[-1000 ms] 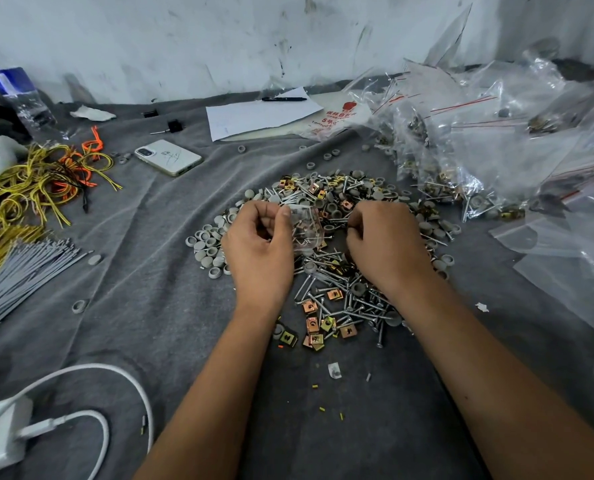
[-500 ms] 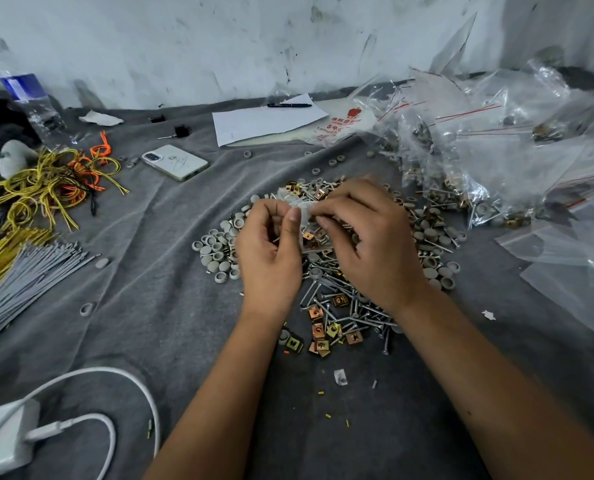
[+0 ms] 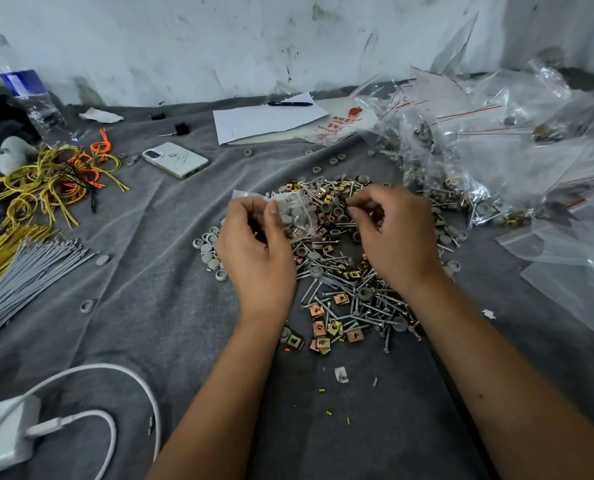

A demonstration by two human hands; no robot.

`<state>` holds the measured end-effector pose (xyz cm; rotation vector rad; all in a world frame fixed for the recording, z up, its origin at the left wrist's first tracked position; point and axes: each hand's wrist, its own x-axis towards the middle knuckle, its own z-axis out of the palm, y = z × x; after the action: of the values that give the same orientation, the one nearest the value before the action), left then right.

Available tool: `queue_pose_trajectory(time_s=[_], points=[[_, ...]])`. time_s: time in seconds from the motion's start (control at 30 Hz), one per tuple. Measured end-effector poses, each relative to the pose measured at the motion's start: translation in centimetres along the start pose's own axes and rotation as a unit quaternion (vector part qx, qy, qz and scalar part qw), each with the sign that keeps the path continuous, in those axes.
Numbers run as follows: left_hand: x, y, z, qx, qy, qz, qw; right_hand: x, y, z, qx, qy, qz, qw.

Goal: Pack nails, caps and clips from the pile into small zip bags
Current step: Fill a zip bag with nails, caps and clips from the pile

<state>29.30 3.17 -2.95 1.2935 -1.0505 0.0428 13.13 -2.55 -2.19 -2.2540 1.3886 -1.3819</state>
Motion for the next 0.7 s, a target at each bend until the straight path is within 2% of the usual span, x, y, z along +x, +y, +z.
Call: queue_pose_trajectory(time_s=[0.07, 0.27, 0.47, 0.7], points=[[0.1, 0.2, -0.1, 0.011, 0.023, 0.014, 1.000, -0.1, 0.8, 0.2, -0.045, -0.063, 0.024, 0.997], [0.1, 0.2, -0.3, 0.024, 0.031, 0.004, 0.999, -0.5, 0.7, 1.0, -0.102, -0.198, -0.044, 0.974], [-0.1, 0.1, 0.0, 0.020, -0.010, -0.017, 1.000, 0.3, 0.5, 1.1, -0.099, -0.237, -0.033, 0.966], [-0.1, 0.2, 0.1, 0.022, -0.023, -0.029, 0.999, 0.7, -0.4, 0.7, -0.075, -0.296, 0.014, 0.952]])
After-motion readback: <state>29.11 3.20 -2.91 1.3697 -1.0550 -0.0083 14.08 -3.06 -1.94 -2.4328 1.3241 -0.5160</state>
